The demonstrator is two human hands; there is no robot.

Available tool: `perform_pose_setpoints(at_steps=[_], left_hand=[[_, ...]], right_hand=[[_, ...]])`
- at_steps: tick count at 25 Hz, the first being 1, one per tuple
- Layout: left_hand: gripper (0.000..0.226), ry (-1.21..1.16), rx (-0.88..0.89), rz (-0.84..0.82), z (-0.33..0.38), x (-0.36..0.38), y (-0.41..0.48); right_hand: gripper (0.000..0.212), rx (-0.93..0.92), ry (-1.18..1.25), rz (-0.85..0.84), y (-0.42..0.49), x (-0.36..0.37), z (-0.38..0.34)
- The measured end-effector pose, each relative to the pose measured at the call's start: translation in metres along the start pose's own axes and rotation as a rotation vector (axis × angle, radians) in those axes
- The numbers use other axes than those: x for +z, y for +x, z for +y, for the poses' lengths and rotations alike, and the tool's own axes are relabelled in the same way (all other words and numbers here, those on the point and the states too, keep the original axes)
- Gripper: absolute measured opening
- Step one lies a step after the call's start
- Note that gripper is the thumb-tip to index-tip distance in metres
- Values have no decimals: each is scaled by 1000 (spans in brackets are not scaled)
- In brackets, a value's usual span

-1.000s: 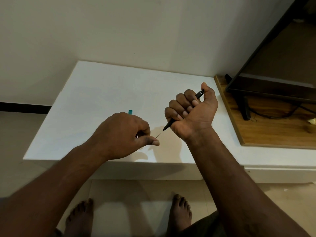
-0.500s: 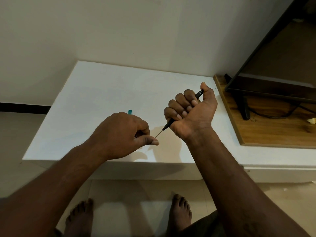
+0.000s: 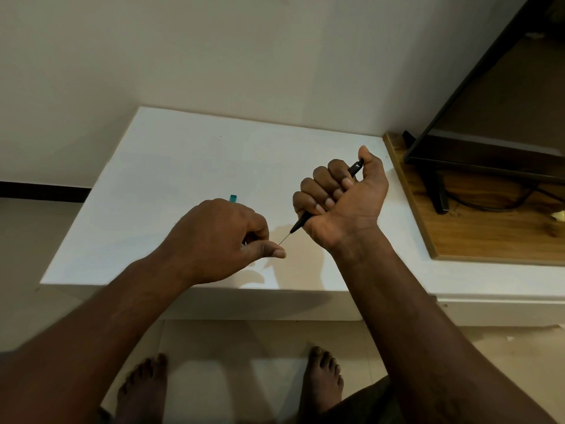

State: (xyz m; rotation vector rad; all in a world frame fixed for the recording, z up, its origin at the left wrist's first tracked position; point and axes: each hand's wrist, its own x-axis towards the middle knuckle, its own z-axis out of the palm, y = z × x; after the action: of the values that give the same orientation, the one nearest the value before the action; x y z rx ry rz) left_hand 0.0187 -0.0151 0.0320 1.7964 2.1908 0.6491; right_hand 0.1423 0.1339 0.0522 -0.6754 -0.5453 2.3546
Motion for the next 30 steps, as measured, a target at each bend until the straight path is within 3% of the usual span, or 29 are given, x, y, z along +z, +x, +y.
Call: perform_pose_setpoints(at_steps=[30], left_hand=[[72, 9, 25, 27, -1, 1, 1]], right_hand=[[55, 60, -15, -9, -4, 3, 14]])
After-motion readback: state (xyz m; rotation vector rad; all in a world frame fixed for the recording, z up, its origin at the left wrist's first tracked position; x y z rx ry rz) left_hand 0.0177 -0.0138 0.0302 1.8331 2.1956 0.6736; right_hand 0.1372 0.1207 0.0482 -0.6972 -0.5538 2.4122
